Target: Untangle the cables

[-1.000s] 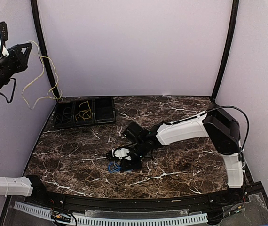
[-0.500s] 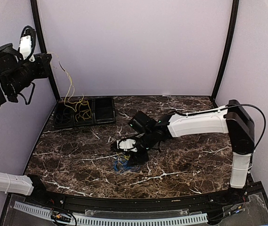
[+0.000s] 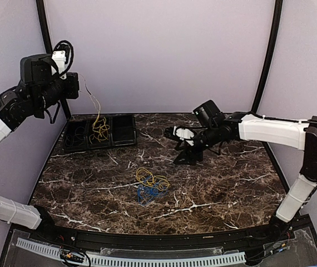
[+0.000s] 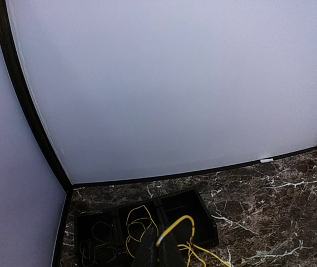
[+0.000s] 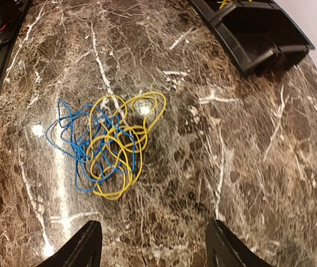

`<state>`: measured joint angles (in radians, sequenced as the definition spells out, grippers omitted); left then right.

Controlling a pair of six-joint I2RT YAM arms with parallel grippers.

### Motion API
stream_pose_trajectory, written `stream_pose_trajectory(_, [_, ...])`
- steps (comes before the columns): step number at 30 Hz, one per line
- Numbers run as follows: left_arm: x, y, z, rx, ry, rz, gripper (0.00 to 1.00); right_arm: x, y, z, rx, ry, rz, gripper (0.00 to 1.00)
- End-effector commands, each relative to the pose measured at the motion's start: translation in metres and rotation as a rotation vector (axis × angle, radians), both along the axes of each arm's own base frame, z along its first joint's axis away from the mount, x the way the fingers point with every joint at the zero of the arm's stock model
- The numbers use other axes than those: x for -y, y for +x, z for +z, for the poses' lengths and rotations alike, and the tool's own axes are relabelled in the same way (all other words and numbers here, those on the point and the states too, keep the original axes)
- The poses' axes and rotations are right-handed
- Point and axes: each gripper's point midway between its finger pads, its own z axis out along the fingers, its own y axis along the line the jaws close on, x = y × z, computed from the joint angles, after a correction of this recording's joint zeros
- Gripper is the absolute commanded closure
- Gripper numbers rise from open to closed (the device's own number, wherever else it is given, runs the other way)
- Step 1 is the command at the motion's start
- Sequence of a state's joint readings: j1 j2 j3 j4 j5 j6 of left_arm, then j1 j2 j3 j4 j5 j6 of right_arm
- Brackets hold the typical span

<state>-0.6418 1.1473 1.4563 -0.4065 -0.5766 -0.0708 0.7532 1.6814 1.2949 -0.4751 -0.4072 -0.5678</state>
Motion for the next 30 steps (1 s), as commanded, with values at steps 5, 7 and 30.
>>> stream_pose_trajectory(5, [-0.015, 0.031, -0.026, -0.081, -0.047, 0.007, 1.0, 0.062, -0.001, 0.027, -0.015, 0.125, -0.102, 0.34])
stream_pose_trajectory(7, [-0.018, 0.038, -0.028, -0.085, -0.047, 0.014, 1.0, 0.077, 0.001, 0.031, -0.009, 0.16, -0.139, 0.34])
stream_pose_trajectory(30, [-0.059, 0.132, -0.087, -0.19, -0.052, 0.131, 1.0, 0.162, 0.018, 0.029, 0.035, 0.346, -0.341, 0.31])
